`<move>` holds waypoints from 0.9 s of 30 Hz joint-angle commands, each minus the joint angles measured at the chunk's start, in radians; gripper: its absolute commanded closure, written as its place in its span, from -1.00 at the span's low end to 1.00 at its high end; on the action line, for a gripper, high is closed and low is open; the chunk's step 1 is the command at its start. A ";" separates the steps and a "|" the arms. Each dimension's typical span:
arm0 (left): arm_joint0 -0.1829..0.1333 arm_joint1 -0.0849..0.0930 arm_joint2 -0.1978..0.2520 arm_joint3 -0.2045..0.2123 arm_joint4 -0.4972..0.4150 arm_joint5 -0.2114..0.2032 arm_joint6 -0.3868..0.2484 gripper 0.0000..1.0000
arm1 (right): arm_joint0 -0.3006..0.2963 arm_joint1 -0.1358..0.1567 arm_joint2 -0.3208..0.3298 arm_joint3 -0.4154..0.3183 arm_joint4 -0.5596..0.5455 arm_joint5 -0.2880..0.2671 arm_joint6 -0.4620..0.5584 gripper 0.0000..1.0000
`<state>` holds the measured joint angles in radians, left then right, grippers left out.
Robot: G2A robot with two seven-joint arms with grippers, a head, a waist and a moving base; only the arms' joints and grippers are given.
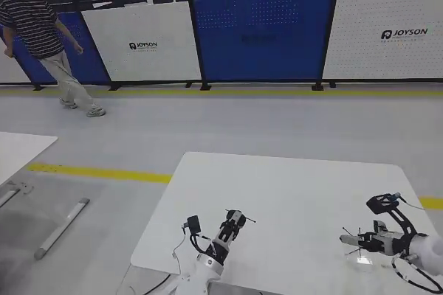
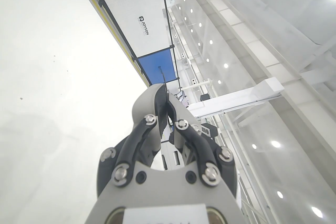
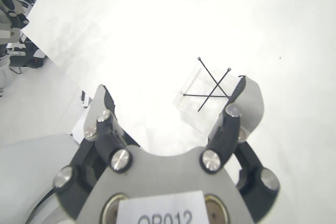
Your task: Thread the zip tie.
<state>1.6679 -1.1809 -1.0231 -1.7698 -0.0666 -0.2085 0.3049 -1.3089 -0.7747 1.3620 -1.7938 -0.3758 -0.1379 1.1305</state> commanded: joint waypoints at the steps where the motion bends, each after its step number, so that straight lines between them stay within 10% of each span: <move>1: 0.000 0.000 0.000 0.000 0.000 0.000 0.000 1.00 | 0.050 -0.004 -0.032 0.026 0.017 0.008 0.059 -1.00; 12: 0.000 0.000 0.000 0.000 0.000 0.000 0.000 1.00 | 0.111 -0.011 -0.075 0.067 0.044 -0.019 0.121 -1.00; 18: 0.000 0.000 0.000 0.000 0.000 0.000 0.000 1.00 | 0.154 -0.023 -0.117 0.055 -0.025 0.264 0.112 -1.00; 27: 0.000 0.000 0.000 0.000 0.000 0.000 0.000 1.00 | 0.223 -0.033 -0.177 0.075 -0.041 0.316 0.216 -1.00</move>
<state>1.6679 -1.1809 -1.0231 -1.7698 -0.0666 -0.2085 0.3049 -1.0865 -0.8072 1.1851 -1.7191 -0.4166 0.1781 1.3466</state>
